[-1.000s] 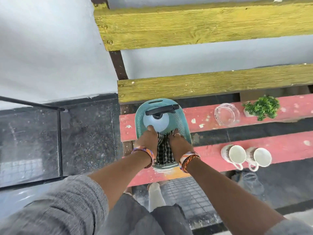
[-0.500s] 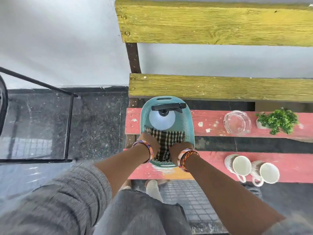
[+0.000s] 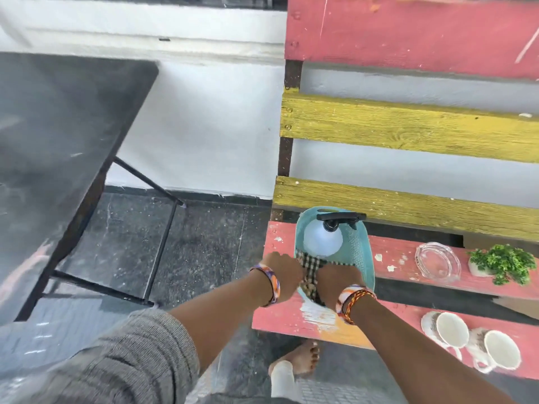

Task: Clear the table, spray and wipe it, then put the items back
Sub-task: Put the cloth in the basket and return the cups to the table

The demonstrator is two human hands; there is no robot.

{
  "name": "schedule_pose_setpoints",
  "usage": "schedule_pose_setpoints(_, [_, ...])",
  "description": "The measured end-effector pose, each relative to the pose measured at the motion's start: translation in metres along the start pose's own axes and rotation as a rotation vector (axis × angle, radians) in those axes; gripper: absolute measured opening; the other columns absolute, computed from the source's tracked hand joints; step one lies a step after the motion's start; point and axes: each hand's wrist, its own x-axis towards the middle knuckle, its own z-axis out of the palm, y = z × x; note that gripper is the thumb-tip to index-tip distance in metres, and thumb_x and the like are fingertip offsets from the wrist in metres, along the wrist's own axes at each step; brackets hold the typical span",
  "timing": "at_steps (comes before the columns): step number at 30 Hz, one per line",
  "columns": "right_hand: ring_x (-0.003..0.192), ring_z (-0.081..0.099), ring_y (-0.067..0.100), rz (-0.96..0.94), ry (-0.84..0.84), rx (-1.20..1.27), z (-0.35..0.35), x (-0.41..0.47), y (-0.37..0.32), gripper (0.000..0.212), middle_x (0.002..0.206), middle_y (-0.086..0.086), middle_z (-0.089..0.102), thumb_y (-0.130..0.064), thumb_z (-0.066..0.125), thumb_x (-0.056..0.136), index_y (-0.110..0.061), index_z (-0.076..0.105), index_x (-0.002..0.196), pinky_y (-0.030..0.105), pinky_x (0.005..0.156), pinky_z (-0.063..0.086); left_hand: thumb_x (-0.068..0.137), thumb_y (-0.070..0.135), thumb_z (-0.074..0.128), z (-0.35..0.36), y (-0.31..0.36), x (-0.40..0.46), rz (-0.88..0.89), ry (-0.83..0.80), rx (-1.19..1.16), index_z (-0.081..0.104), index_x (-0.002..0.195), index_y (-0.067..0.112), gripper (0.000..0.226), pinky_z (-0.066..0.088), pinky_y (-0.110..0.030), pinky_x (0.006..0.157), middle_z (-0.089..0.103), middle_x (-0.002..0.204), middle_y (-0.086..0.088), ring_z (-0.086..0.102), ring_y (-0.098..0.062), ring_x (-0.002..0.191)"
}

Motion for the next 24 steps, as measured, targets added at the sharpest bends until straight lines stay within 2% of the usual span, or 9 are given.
schedule_pose_setpoints(5, [0.115, 0.059, 0.029, -0.067, 0.127, -0.028, -0.035, -0.017, -0.074, 0.034, 0.123, 0.007, 0.062, -0.009, 0.042, 0.092, -0.016, 0.058, 0.121, 0.037, 0.09, 0.047, 0.091, 0.016, 0.046, 0.003, -0.046, -0.095, -0.155, 0.14, -0.092, 0.053, 0.124, 0.014, 0.033, 0.05, -0.039, 0.084, 0.06, 0.121, -0.011, 0.058, -0.033, 0.113])
schedule_pose_setpoints(8, [0.114, 0.06, 0.03, -0.121, 0.222, -0.014, -0.05, -0.034, -0.136, 0.03, 0.121, 0.009, 0.064, -0.013, 0.042, 0.091, -0.014, 0.062, 0.115, 0.037, 0.09, 0.047, 0.093, 0.019, 0.043, 0.02, -0.076, -0.166, -0.277, 0.237, -0.135, 0.053, 0.123, 0.014, 0.032, 0.048, -0.039, 0.087, 0.059, 0.123, -0.01, 0.057, -0.031, 0.116])
schedule_pose_setpoints(11, [0.107, 0.063, 0.033, -0.198, 0.329, -0.047, -0.063, -0.052, -0.191, 0.028, 0.114, 0.011, 0.067, -0.016, 0.041, 0.092, -0.012, 0.064, 0.108, 0.036, 0.083, 0.049, 0.092, 0.021, 0.043, 0.044, -0.098, -0.227, -0.382, 0.303, -0.155, 0.053, 0.122, 0.015, 0.032, 0.047, -0.039, 0.088, 0.058, 0.123, -0.01, 0.055, -0.031, 0.118])
schedule_pose_setpoints(14, [0.106, 0.062, 0.032, -0.272, 0.438, -0.092, -0.087, -0.071, -0.242, 0.029, 0.114, 0.01, 0.066, -0.02, 0.04, 0.094, -0.012, 0.062, 0.11, 0.035, 0.081, 0.048, 0.092, 0.026, 0.043, 0.071, -0.119, -0.28, -0.486, 0.357, -0.165, 0.056, 0.119, 0.014, 0.033, 0.047, -0.038, 0.089, 0.059, 0.123, -0.01, 0.055, -0.03, 0.117])
schedule_pose_setpoints(16, [0.106, 0.061, 0.032, -0.302, 0.479, -0.108, -0.105, -0.081, -0.267, 0.029, 0.115, 0.01, 0.065, -0.022, 0.04, 0.095, -0.013, 0.062, 0.111, 0.033, 0.079, 0.045, 0.092, 0.027, 0.043, 0.079, -0.131, -0.305, -0.537, 0.392, -0.156, 0.058, 0.118, 0.015, 0.032, 0.046, -0.031, 0.084, 0.061, 0.121, -0.009, 0.056, -0.029, 0.115])
schedule_pose_setpoints(18, [0.1, 0.062, 0.031, -0.328, 0.524, -0.118, -0.124, -0.09, -0.29, 0.028, 0.111, 0.01, 0.065, -0.023, 0.042, 0.094, -0.012, 0.062, 0.109, 0.031, 0.073, 0.041, 0.092, 0.027, 0.043, 0.083, -0.142, -0.327, -0.608, 0.407, -0.178, 0.058, 0.119, 0.016, 0.032, 0.042, -0.03, 0.077, 0.06, 0.121, -0.008, 0.055, -0.028, 0.115])
schedule_pose_setpoints(21, [0.09, 0.06, 0.03, -0.351, 0.584, -0.13, -0.149, -0.1, -0.311, 0.025, 0.106, 0.01, 0.066, -0.023, 0.045, 0.094, -0.011, 0.062, 0.107, 0.029, 0.068, 0.036, 0.093, 0.028, 0.042, 0.083, -0.156, -0.347, -0.673, 0.434, -0.202, 0.056, 0.123, 0.018, 0.034, 0.047, -0.036, 0.084, 0.057, 0.126, -0.006, 0.053, -0.028, 0.118])
schedule_pose_setpoints(24, [0.095, 0.062, 0.031, -0.356, 0.621, -0.136, -0.164, -0.099, -0.323, 0.022, 0.106, 0.011, 0.065, -0.02, 0.048, 0.092, -0.012, 0.063, 0.106, 0.03, 0.068, 0.037, 0.092, 0.026, 0.045, 0.079, -0.168, -0.355, -0.697, 0.46, -0.214, 0.056, 0.122, 0.021, 0.033, 0.048, -0.036, 0.083, 0.057, 0.125, -0.004, 0.054, -0.027, 0.118])
